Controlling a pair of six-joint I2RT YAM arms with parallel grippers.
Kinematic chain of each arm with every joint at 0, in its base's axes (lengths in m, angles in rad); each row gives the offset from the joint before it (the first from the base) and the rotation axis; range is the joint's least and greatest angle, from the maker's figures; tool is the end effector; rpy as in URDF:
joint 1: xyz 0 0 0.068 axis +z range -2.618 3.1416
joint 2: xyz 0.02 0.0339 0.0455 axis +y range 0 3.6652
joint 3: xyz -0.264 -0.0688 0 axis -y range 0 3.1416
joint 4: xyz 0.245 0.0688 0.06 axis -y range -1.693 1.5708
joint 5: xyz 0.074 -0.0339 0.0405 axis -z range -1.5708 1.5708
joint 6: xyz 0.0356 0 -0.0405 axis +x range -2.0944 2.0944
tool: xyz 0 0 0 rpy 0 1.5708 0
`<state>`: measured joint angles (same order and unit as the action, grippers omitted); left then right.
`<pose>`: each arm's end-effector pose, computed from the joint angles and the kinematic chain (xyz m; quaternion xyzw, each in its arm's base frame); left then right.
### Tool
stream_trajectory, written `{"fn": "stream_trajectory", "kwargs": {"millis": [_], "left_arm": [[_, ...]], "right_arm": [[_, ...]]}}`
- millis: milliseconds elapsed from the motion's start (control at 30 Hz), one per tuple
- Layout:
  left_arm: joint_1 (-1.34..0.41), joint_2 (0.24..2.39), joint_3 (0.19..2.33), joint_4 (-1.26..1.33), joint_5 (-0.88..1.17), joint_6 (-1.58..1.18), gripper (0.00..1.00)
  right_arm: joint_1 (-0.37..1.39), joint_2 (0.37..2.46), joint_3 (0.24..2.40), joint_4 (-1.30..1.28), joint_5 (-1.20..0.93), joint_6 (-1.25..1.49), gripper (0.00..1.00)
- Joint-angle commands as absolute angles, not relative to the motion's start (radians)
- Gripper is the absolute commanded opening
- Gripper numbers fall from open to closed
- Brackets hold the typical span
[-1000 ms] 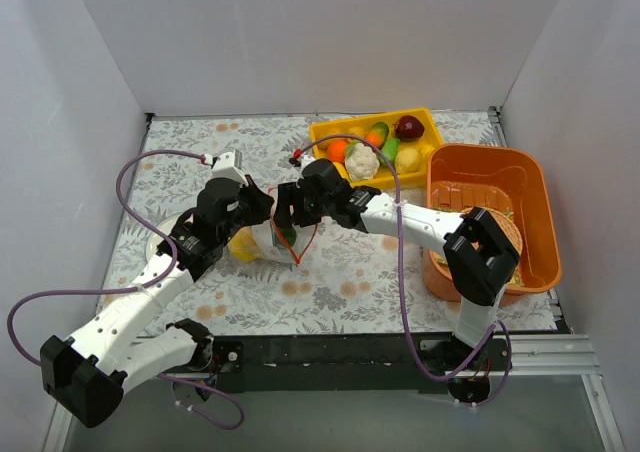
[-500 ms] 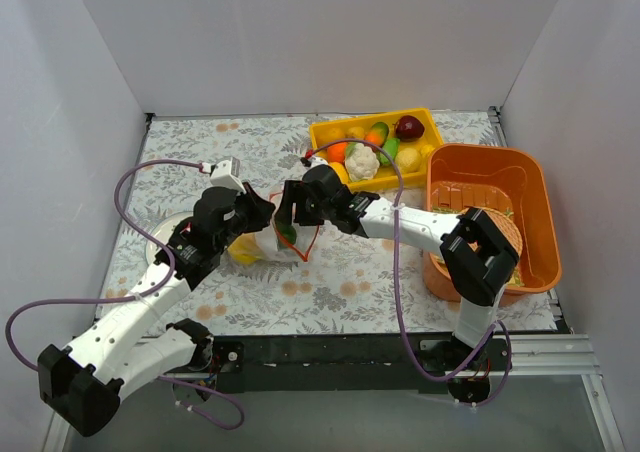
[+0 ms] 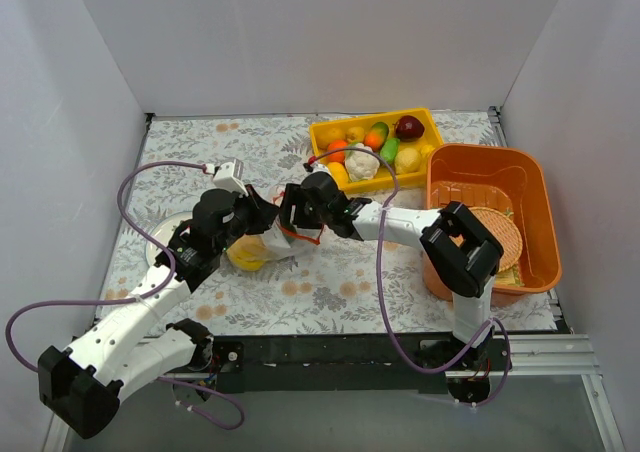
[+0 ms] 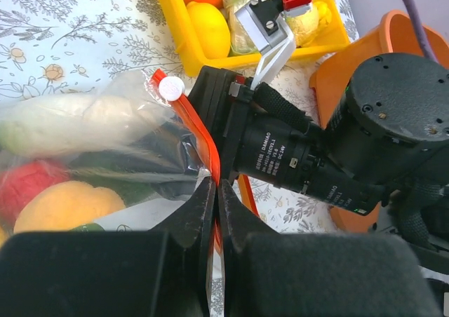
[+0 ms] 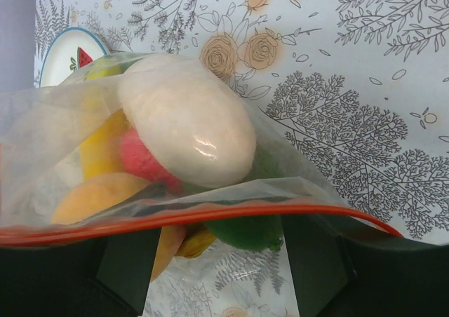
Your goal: Open the zip-top bag and remove the fake food
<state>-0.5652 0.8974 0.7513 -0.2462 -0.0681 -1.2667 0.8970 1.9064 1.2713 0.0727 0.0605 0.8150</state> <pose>0.1767 -0.1092 0.3017 -0.3033 0.7738 -0.4233 0.3607 0.2715 0.3366 0.2073 -0.0213 0.8750 0.3473 0.3365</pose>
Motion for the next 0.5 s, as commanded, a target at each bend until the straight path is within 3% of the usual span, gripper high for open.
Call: {"fn": "stream_trajectory", "kwargs": {"millis": [0, 467], "left_arm": [[-0.565, 0.877, 0.742, -0.206, 0.035, -1.224, 0.0], [-0.565, 0.879, 0.729, -0.192, 0.264, -1.131, 0.0]], "right_arm": [[0.873, 1.861, 1.204, 0.305, 0.065, 0.861, 0.73], [0.871, 1.916, 1.224, 0.442, 0.037, 0.848, 0.73]]}}
